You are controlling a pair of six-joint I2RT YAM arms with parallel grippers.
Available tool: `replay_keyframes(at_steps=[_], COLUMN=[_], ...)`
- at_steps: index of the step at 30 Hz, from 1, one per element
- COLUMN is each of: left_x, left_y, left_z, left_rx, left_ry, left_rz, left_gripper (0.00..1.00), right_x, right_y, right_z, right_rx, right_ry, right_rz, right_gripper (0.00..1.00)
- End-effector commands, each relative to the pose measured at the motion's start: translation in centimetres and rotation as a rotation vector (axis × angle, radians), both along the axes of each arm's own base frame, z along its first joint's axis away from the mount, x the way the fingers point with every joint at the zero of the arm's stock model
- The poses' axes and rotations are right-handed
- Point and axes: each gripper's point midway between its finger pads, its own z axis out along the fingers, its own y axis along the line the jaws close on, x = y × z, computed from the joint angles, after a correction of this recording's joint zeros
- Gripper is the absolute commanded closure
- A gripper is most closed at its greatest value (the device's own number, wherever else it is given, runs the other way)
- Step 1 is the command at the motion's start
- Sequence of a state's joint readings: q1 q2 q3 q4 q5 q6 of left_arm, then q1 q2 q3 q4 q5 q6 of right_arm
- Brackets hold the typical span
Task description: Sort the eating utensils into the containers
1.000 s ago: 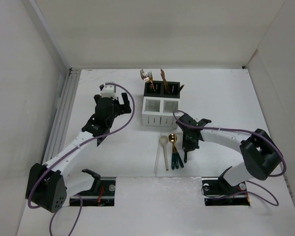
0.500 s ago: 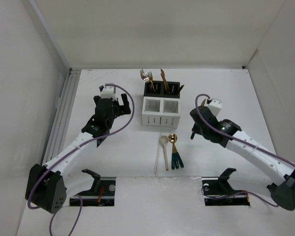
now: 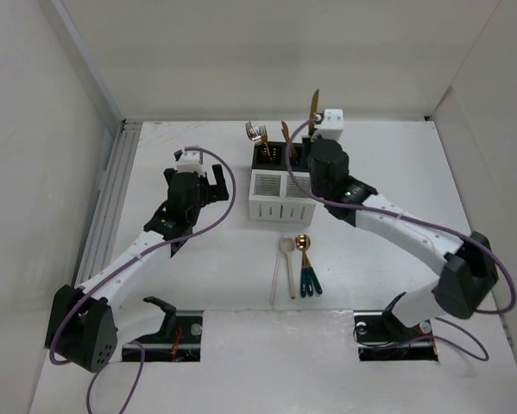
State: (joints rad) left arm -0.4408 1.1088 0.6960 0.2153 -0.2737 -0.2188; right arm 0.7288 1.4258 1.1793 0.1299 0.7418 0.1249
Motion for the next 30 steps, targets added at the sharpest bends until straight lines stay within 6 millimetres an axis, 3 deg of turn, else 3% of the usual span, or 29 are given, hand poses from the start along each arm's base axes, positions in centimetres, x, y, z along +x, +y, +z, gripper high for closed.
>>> replay_keyframes(at_steps=[1,2,4,6,11,14,17,19,21,25,30], left_x=[0.9,1.1,1.4,1.5,2.2,2.3,2.4,2.4,2.4,2.3,2.3], left_y=[0.6,0.9,1.2,1.1,2.1,2.0,2.3,2.3,2.3,2.1,2.1], left_z=[0.8,1.3,0.8,0.5,0.4,0.1,0.1,0.1,0.1,0.1,0.1], left_rx=[-0.002,-0.006,0.003,0.007,0.007,0.002,0.002,0.002,0.002,-0.010,-0.010], left_ry=[-0.019,-0.029,-0.009,-0.001,-0.001,0.008,0.008,0.008,0.008,0.010,0.010], left_rz=[0.036,0.045,0.056,0.056,0.085,0.088,0.097,0.097,0.097,0.091,0.091], left_gripper=[0.01,0.01,0.01,0.01,0.01,0.01,0.01,0.01,0.01,0.01,0.01], right_x=[2.7,3.7,4.9,6.1,8.3,9.6,9.9,9.9,9.6,9.4,9.3], right_y=[2.9,4.1,4.8,5.1,3.5,3.7,3.9,3.9,4.4,4.6,4.8], right_z=[5.5,4.0,4.1,2.4,0.4,-1.4,-3.2,-3.2,-4.9,-6.6,-7.9], right_rx=[0.001,-0.016,-0.016,-0.037,-0.016,-0.019,-0.047,-0.047,-0.039,-0.021,-0.023], right_ry=[-0.213,-0.193,-0.196,-0.170,-0.139,-0.111,-0.069,-0.069,-0.034,0.012,0.051], right_rz=[0.066,0.083,0.085,0.076,0.034,0.069,0.071,0.071,0.080,0.086,0.094], right_gripper=[1.00,1.00,1.00,1.00,1.00,1.00,1.00,1.00,1.00,1.00,0.87])
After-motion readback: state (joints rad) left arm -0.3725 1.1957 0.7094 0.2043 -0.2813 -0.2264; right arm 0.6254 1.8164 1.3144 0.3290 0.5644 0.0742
